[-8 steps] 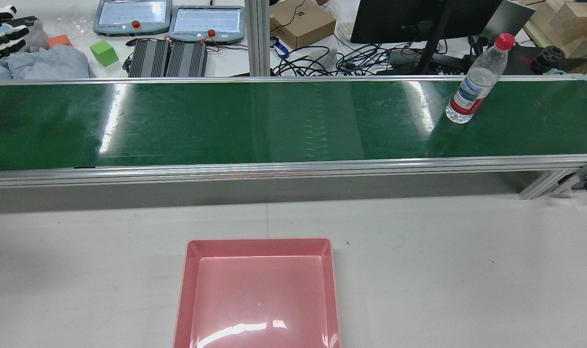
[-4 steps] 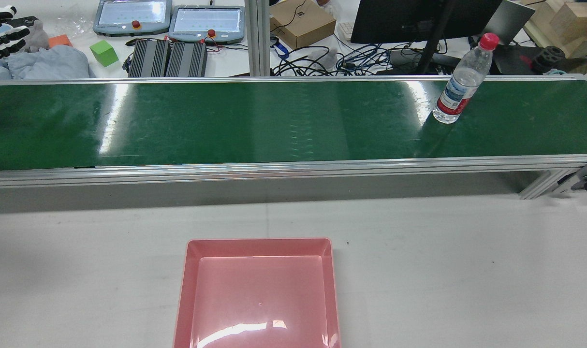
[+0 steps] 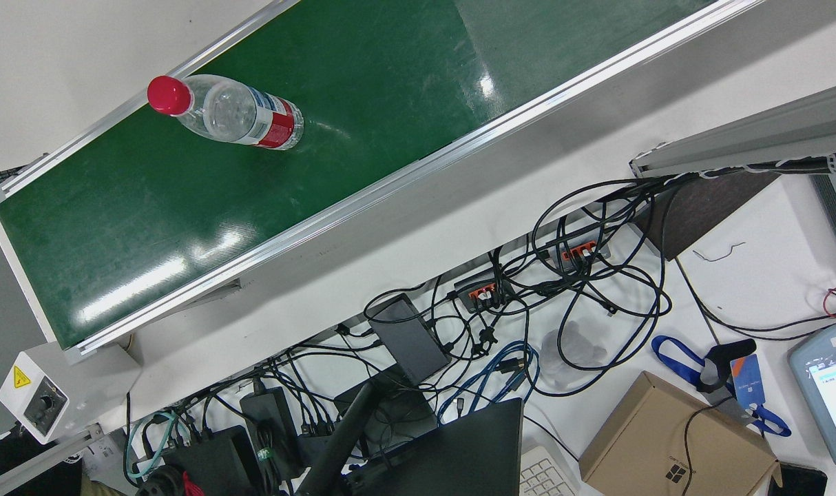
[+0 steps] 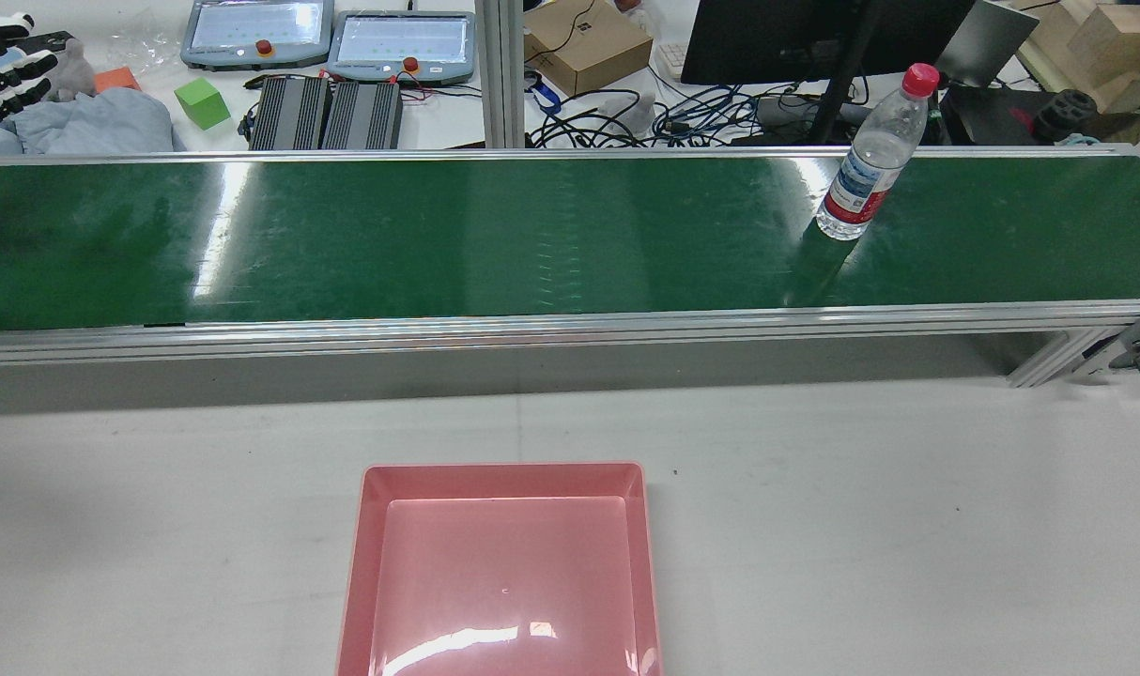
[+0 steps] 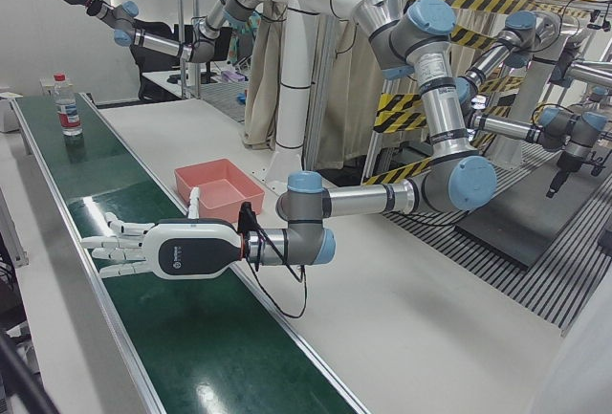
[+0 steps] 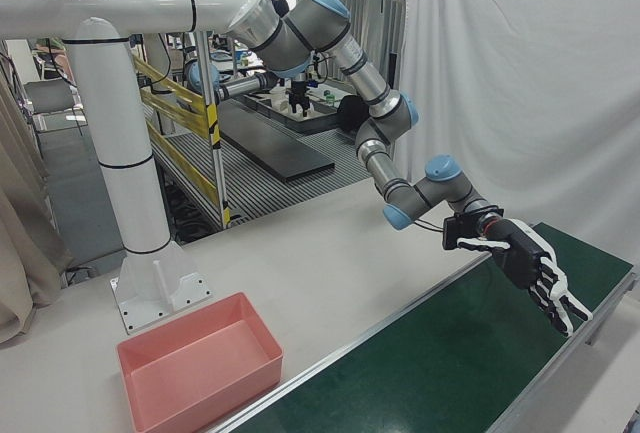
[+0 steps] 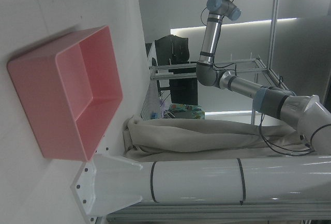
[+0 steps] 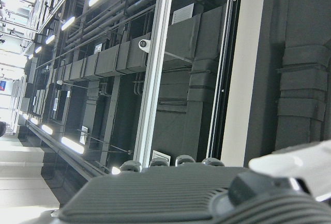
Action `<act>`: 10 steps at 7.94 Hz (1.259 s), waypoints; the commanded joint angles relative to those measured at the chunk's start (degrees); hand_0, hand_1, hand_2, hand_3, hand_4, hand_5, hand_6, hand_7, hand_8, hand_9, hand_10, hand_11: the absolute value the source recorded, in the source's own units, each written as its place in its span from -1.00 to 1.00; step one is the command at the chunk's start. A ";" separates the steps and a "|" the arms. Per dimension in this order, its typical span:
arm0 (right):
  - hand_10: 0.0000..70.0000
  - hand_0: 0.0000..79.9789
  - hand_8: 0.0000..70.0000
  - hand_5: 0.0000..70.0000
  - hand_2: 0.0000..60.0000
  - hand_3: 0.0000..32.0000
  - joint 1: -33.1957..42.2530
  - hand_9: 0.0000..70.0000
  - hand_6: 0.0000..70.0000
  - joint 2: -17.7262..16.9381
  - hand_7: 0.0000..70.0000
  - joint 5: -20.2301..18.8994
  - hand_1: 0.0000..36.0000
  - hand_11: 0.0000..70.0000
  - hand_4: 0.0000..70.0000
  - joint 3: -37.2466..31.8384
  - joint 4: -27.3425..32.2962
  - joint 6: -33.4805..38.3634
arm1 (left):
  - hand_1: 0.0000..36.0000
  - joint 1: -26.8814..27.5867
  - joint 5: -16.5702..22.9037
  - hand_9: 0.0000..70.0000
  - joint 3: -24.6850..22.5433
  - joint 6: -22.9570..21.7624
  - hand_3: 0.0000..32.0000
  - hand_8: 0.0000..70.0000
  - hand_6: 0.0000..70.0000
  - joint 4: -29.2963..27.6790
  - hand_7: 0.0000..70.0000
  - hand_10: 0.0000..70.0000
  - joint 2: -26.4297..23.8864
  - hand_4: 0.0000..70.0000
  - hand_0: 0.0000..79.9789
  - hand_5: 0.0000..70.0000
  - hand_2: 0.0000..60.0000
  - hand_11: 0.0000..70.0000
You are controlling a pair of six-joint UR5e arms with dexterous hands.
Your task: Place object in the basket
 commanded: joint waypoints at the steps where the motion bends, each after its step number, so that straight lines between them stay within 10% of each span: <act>1: -1.00 -1.00 -1.00 -1.00 -1.00 -1.00 0.00 -1.00 -1.00 0.00 -1.00 0.00 -1.00 -1.00 -1.00 0.00 0.00 0.00 | -0.69 -0.05 0.00 -0.70 0.00 0.00 -0.51 -0.73 -0.91 0.19 -0.93 -0.93 0.00 -0.83 0.41 -0.11 -1.00 -0.87; 10: -1.00 -1.00 -1.00 -1.00 -1.00 -1.00 0.00 -1.00 -1.00 0.00 -1.00 0.00 -1.00 -1.00 -1.00 0.00 0.00 0.00 | -0.72 -0.14 0.00 -0.68 -0.18 0.09 -0.55 -0.67 -0.87 0.28 -0.91 -0.91 0.00 -0.77 0.41 -0.10 -1.00 -0.83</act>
